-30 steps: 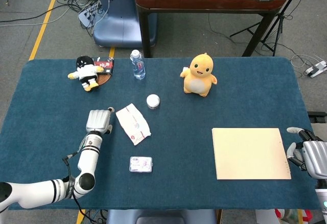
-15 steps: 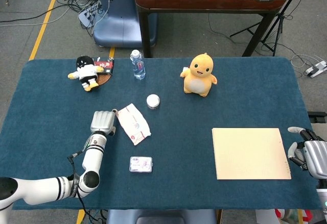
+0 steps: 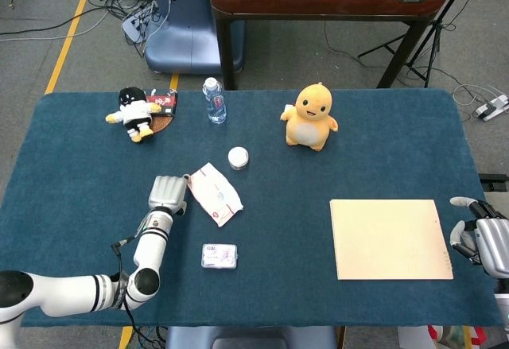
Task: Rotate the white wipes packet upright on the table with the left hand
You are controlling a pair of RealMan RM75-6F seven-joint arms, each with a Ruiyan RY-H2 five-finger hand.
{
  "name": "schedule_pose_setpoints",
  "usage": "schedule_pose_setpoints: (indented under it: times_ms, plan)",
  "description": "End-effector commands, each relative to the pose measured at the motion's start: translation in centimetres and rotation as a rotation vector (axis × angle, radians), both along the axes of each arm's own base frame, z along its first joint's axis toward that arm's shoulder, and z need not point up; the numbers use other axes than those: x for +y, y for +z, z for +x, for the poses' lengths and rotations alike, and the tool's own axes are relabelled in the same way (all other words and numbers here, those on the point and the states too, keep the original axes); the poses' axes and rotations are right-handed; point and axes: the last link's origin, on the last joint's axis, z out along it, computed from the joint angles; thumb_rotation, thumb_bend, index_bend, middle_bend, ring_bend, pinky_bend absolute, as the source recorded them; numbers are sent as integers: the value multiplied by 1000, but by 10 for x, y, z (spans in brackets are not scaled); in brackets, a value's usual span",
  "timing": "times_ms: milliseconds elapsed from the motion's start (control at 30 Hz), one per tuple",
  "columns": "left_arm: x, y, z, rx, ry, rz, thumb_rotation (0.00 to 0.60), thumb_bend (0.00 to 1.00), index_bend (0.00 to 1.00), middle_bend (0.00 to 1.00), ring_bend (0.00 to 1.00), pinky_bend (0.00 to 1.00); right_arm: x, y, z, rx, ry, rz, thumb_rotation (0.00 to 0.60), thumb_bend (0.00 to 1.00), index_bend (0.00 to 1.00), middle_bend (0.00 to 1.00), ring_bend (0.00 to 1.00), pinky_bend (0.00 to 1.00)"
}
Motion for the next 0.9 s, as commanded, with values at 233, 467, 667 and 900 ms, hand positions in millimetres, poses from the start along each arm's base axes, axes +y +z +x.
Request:
schedule_pose_setpoints:
  times_ms: [233,467,667,900]
  plan:
    - [-11,-8,18,-12,-62,-19,600,402,245,1000,1000,1000,0,1,0,0,0,-1,600,206,294,300,242,496]
    - [-19,-17,29,-28,-90,-41,600,402,245,1000,1000,1000,0,2,-1,-4,-1,-4,600,206,294,300,242,496]
    - [-28,-22,37,-48,-126,-57,600,402,245,1000,1000,1000,0,3,-1,-7,-1,-7,600,205,294,300,242,495]
    - [-30,-12,32,-64,-140,-13,600,401,229,1000,1000,1000,0,4,-1,-9,-1,-7,600,205,294,300,242,495]
